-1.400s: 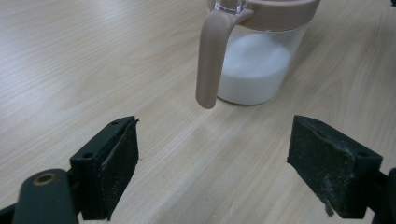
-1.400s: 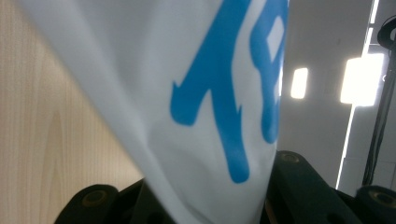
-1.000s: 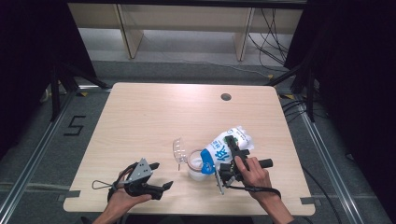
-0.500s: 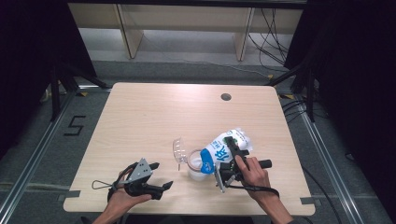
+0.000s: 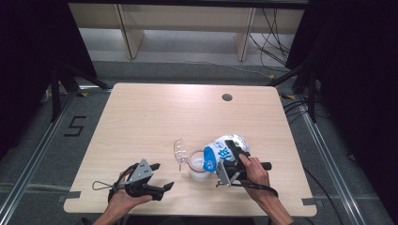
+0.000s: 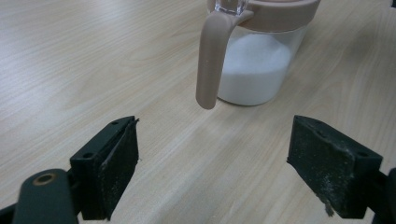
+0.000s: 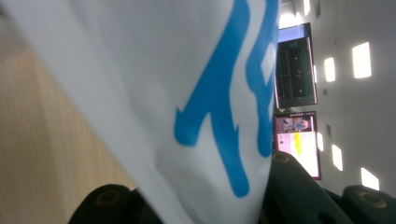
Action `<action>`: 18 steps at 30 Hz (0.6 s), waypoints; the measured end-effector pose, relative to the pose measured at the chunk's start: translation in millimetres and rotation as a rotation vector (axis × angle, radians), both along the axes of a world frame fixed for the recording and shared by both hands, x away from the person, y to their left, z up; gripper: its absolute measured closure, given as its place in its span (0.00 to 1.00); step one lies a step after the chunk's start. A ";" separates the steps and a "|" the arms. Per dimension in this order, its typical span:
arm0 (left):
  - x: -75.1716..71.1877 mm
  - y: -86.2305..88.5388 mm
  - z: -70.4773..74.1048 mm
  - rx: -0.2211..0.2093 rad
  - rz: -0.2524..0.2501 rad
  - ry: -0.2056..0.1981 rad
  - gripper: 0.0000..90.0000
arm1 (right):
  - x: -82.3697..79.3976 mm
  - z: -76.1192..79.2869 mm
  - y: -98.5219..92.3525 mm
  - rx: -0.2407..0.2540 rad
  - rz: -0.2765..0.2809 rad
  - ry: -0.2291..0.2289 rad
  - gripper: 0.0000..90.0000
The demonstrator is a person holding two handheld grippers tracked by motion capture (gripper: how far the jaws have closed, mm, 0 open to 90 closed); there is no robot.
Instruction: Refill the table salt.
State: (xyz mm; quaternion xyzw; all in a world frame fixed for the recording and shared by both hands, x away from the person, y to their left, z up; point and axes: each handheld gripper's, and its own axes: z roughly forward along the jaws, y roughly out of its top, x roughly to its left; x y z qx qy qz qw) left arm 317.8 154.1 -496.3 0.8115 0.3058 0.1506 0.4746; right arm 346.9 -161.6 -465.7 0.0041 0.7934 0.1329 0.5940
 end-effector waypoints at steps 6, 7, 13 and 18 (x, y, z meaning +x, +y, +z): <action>-0.3 -0.6 -0.2 -0.009 0.000 0.004 0.18 | 1.8 -1.5 -0.5 -0.001 0.017 0.030 0.96; -0.2 -0.6 -0.2 -0.008 -0.001 0.003 0.18 | 2.7 -1.2 -0.4 -0.013 0.026 0.031 0.96; -0.6 -0.6 -0.1 -0.009 0.004 -0.001 0.18 | 1.1 -3.8 -0.4 0.025 -0.005 0.069 0.96; -0.6 -0.7 -0.1 -0.009 0.004 0.000 0.18 | 1.8 -0.9 -2.5 0.072 -0.002 0.089 0.96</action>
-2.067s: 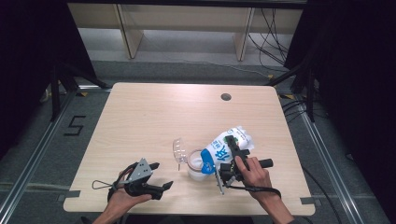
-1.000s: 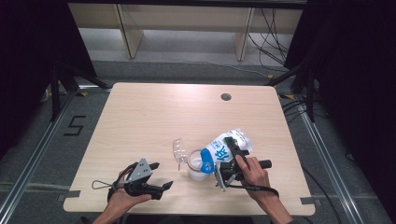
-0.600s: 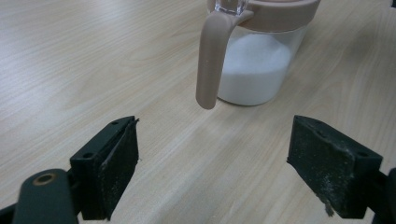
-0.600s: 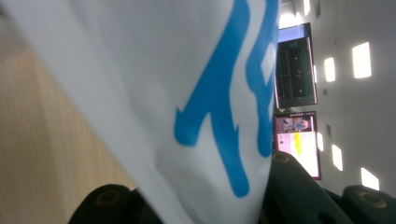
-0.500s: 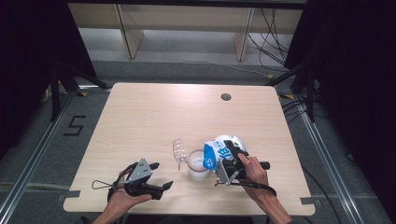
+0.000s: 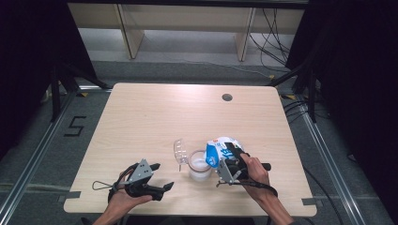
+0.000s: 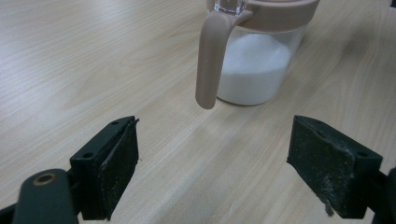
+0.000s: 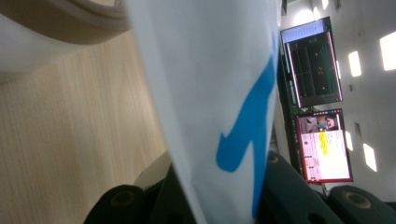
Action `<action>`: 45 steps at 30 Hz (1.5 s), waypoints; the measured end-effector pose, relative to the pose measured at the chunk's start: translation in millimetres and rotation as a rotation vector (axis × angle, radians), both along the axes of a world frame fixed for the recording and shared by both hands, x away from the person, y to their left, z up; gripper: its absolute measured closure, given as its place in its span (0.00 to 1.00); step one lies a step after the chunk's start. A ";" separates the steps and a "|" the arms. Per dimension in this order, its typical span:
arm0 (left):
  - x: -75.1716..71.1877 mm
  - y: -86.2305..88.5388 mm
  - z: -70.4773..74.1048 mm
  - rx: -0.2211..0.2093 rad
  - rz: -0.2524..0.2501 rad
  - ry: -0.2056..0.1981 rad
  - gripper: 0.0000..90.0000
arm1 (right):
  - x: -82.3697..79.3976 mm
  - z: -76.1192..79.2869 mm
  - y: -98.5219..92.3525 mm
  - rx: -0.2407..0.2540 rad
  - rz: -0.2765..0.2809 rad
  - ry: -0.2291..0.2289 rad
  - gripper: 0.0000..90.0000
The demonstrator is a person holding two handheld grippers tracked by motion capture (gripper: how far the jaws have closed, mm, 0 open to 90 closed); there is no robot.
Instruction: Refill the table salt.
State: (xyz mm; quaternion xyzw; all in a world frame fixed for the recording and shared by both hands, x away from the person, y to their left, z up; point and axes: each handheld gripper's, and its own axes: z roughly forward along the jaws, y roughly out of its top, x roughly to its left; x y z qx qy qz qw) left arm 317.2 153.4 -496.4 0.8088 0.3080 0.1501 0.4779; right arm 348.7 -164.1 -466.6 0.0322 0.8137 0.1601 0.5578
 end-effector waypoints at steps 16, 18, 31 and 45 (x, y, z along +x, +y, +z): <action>-0.4 0.3 0.5 0.006 -0.001 0.002 0.18 | 9.4 6.5 -13.4 0.314 0.027 0.227 0.97; -0.3 0.3 0.5 0.006 -0.001 0.002 0.18 | 11.4 7.4 -16.6 0.369 0.028 0.258 0.97; -0.5 0.4 0.9 0.006 -0.003 0.001 0.18 | 26.9 2.6 -42.2 0.719 0.039 0.472 0.97; 0.4 0.6 0.9 -0.005 -0.010 -0.006 0.18 | 33.5 1.9 -77.1 0.902 -0.010 0.529 0.97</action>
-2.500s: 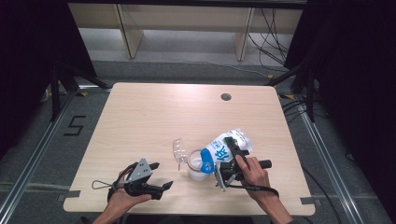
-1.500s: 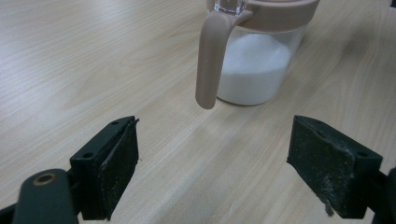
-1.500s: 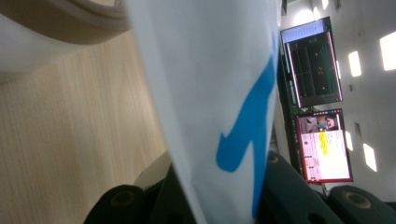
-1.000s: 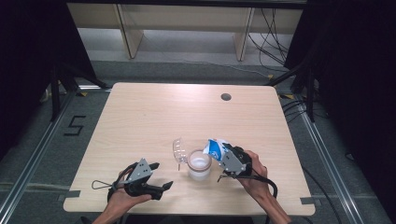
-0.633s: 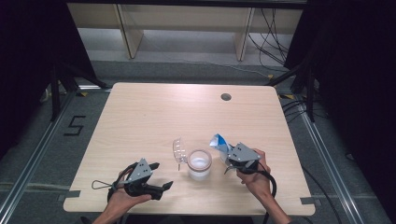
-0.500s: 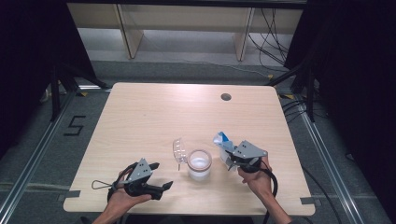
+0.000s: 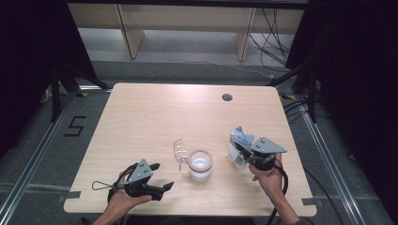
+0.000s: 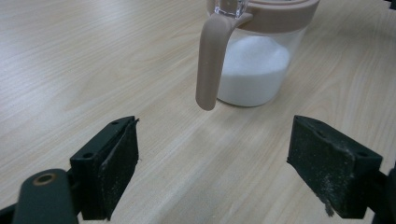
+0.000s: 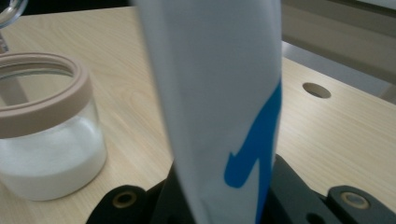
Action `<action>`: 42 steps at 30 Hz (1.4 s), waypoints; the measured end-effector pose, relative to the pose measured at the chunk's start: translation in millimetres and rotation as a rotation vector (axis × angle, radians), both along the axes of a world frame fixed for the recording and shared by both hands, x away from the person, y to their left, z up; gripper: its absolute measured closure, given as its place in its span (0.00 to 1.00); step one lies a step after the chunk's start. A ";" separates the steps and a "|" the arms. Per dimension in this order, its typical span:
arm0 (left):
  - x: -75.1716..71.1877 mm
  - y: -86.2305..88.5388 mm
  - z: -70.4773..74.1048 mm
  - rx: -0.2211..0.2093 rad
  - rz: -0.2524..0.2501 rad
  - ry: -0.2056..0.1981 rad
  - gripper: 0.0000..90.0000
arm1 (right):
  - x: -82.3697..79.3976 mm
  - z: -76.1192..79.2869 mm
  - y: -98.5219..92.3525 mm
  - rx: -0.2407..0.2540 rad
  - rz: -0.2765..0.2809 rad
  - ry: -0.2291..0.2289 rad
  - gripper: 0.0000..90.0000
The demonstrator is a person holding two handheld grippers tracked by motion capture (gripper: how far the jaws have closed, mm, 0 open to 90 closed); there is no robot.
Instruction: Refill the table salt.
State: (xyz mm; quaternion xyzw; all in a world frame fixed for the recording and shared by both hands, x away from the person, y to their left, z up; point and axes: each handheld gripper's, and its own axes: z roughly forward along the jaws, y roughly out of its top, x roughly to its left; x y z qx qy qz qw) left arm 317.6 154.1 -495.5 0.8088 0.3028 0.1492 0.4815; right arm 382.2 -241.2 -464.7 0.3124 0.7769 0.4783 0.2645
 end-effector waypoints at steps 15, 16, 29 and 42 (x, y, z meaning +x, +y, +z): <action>0.0 -0.2 0.6 0.009 -0.001 -0.002 0.18 | 4.1 -5.7 -28.2 0.017 -0.083 0.008 0.99; 0.2 -0.3 0.4 0.006 -0.002 -0.001 0.18 | 3.1 -5.4 -28.4 0.014 -0.093 0.020 0.99; -0.2 -0.4 0.4 0.011 0.000 -0.001 0.18 | 4.6 -11.7 -28.2 0.015 -0.094 0.031 0.96; -0.2 -0.3 0.4 0.010 0.000 -0.001 0.18 | 0.9 -11.6 -28.4 0.014 -0.128 0.038 0.82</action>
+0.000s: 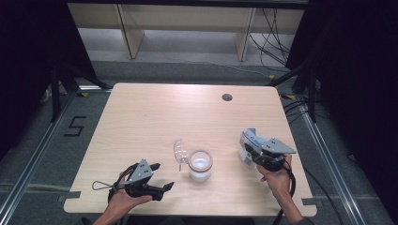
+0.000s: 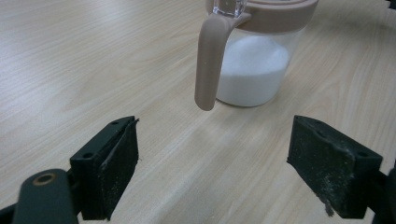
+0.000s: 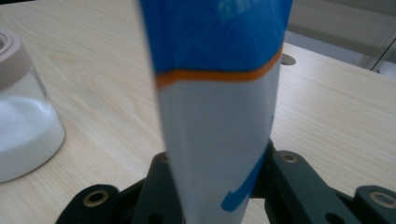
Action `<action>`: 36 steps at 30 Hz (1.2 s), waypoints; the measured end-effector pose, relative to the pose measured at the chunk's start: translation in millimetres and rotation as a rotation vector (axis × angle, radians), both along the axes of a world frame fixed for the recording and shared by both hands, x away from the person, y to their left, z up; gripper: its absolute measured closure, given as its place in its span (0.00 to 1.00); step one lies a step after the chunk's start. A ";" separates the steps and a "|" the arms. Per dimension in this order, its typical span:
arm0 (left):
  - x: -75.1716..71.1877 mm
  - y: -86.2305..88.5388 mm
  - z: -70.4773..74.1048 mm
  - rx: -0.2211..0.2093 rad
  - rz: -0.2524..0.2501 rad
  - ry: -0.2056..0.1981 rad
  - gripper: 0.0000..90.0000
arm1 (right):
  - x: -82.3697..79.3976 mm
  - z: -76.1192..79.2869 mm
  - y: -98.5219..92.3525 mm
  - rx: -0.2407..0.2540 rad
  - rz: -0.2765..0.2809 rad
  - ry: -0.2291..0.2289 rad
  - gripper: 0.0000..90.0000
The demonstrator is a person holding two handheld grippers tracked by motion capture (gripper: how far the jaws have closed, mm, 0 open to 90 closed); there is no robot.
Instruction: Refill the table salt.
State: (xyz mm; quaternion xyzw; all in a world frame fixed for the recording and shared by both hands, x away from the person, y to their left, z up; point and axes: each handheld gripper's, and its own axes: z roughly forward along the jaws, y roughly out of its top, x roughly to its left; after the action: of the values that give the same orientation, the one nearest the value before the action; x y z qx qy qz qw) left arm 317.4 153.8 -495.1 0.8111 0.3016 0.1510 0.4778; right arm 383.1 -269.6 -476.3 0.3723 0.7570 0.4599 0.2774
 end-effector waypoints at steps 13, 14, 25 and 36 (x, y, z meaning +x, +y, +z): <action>0.7 0.7 0.1 0.002 -0.003 -0.001 0.18 | -5.7 5.3 0.0 0.053 -0.015 0.000 0.52; 0.3 -0.1 -0.2 -0.011 0.000 0.002 0.18 | -7.8 5.9 1.2 0.069 -0.036 0.006 0.50; -0.6 -0.1 -0.4 -0.019 0.016 0.020 0.18 | -16.1 15.6 -1.5 0.120 -0.071 -0.017 0.34; 0.9 0.2 -0.3 -0.019 0.016 0.009 0.17 | -42.6 22.2 -12.7 0.164 -0.130 0.029 0.23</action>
State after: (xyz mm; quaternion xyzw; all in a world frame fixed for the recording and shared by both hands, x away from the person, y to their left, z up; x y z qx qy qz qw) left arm 318.4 154.0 -495.4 0.8047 0.3116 0.1482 0.4831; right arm 340.5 -282.3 -454.1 0.4487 0.6948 0.4959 0.2645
